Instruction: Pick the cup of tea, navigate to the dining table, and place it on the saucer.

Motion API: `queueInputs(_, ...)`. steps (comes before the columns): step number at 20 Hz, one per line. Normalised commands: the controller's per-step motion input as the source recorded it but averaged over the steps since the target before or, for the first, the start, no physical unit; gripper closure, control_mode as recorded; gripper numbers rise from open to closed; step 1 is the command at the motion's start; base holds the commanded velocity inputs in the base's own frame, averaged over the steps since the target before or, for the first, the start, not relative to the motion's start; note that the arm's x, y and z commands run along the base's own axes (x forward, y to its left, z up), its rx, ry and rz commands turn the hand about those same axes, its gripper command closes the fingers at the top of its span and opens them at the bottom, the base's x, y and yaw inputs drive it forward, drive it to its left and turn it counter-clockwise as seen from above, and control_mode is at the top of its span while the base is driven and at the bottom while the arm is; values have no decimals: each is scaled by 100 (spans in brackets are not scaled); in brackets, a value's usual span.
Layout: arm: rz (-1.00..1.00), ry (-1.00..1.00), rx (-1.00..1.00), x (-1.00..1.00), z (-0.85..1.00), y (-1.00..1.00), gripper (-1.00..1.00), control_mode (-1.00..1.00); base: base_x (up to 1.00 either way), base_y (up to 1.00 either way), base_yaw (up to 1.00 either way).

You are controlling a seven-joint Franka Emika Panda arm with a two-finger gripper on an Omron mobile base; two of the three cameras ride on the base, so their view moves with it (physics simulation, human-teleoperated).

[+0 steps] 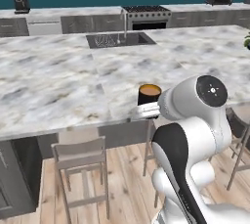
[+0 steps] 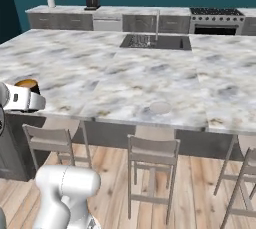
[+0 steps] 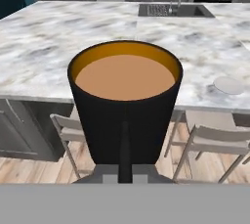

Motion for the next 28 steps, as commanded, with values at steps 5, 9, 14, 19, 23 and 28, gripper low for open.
queueInputs(5,0,0,0,0,0,0,100,100,53,-59,-3)
queueInputs(9,0,0,0,0,0,0,100,100,51,-50,0)
queueInputs(14,0,0,0,0,0,0,100,100,48,-50,0)
queueInputs(19,0,0,0,0,0,0,100,100,48,-51,0)
queueInputs(23,0,0,0,0,0,0,100,100,47,-50,0)
queueInputs(28,0,0,0,0,0,0,100,100,49,-50,0)
